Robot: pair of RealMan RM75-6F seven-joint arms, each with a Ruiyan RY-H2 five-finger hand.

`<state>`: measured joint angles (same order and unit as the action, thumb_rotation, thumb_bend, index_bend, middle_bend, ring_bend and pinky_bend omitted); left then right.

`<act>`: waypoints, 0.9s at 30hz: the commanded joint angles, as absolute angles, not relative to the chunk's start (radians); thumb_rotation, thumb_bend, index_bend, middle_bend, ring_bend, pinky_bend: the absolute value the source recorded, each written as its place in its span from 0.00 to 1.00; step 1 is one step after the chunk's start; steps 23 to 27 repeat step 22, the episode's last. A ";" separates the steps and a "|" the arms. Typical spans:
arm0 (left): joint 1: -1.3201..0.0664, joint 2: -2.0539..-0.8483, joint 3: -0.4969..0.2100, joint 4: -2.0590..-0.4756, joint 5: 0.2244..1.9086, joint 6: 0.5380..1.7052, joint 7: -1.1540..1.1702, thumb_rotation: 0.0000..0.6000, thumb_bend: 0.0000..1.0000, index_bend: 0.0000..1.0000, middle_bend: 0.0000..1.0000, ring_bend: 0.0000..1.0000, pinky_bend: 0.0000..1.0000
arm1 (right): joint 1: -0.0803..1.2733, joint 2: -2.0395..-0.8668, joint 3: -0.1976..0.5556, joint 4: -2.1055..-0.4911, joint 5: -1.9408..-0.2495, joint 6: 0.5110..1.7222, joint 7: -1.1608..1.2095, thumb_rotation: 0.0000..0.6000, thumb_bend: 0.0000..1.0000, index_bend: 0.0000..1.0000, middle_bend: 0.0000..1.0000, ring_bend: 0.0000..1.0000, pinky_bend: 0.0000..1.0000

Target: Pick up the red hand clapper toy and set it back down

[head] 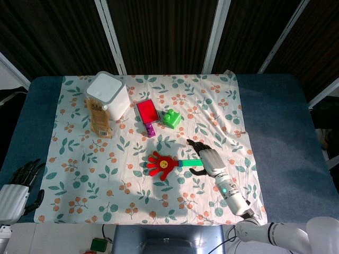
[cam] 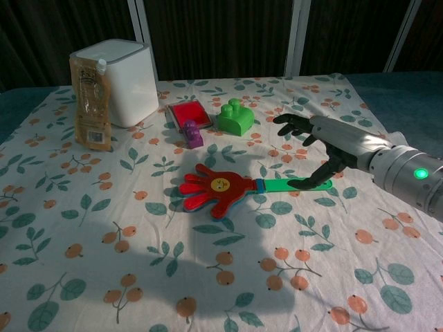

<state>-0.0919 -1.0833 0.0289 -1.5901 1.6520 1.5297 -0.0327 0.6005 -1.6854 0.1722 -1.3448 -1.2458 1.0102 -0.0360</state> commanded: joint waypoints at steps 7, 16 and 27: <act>-0.086 -1.086 0.023 -1.589 1.651 1.546 -0.029 1.00 0.51 0.00 0.00 0.00 0.14 | 0.425 -1.292 0.036 -1.737 -1.363 1.240 -0.290 1.00 0.31 0.00 0.00 0.00 0.05; -0.076 -1.110 0.014 -1.566 1.678 1.596 -0.013 1.00 0.51 0.00 0.00 0.00 0.14 | 0.127 -1.248 -0.104 -1.588 -1.591 1.667 -0.160 1.00 0.28 0.00 0.00 0.00 0.00; -0.072 -1.142 0.003 -1.538 1.703 1.638 -0.008 1.00 0.51 0.00 0.00 0.00 0.13 | 0.111 -1.235 -0.085 -1.560 -1.608 1.673 -0.097 1.00 0.27 0.00 0.00 0.00 0.00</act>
